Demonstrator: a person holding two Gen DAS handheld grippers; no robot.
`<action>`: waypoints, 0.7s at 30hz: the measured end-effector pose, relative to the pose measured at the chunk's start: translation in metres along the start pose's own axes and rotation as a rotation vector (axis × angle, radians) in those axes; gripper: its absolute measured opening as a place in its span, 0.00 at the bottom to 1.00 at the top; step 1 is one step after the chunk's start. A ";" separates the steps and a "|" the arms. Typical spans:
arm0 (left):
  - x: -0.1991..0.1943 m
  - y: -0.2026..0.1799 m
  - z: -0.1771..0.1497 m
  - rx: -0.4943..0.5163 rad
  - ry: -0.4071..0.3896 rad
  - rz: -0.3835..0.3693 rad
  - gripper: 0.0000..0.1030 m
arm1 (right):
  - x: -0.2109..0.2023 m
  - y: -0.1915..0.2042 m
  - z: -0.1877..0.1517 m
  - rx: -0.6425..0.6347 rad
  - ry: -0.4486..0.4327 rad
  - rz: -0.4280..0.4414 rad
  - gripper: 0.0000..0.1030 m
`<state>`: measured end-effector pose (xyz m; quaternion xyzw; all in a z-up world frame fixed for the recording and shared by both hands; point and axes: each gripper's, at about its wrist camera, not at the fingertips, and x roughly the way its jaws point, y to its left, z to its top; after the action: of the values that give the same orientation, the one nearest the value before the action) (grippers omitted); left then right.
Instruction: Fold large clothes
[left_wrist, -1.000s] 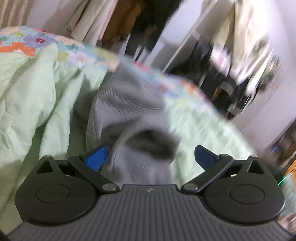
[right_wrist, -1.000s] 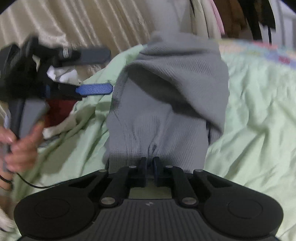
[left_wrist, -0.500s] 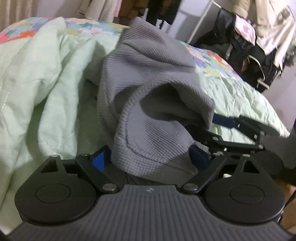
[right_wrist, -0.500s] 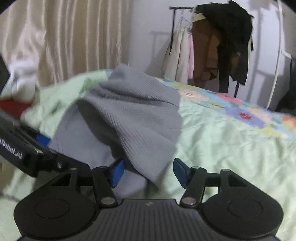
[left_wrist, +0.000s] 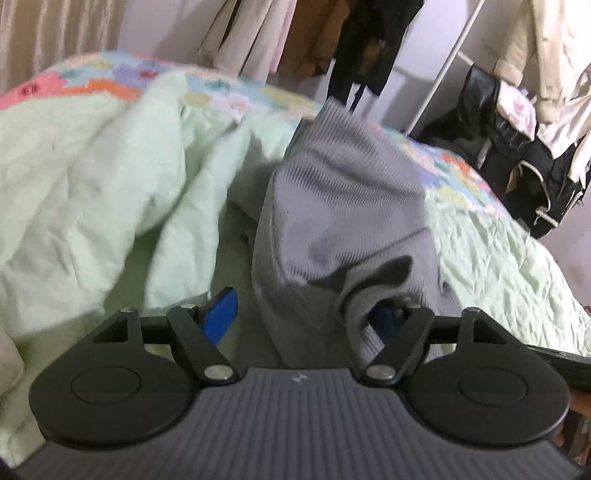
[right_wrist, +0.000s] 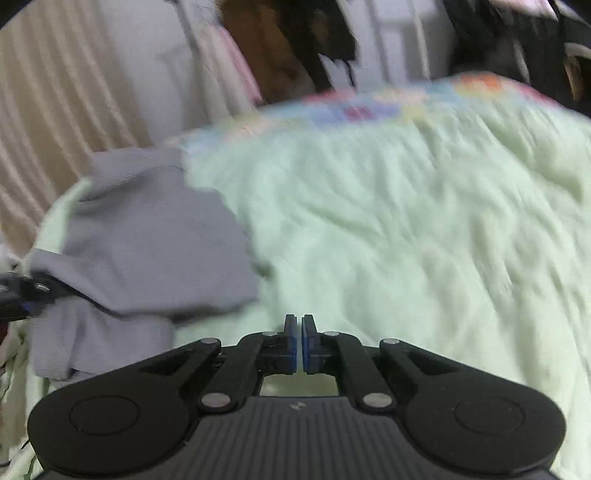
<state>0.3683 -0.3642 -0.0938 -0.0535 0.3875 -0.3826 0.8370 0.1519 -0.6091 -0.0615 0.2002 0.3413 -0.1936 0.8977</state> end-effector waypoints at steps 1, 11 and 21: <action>-0.002 -0.001 0.002 0.005 -0.009 -0.009 0.73 | -0.006 0.006 0.003 -0.009 -0.034 0.055 0.16; -0.005 0.005 0.006 -0.046 -0.062 -0.034 0.76 | 0.027 0.033 -0.004 0.248 0.062 0.400 0.81; 0.012 0.022 0.006 -0.137 -0.080 0.060 0.73 | 0.095 0.028 0.089 0.239 -0.017 0.421 0.67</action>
<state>0.3907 -0.3585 -0.1056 -0.1142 0.3805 -0.3275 0.8572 0.2791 -0.6495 -0.0596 0.3703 0.2592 -0.0430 0.8910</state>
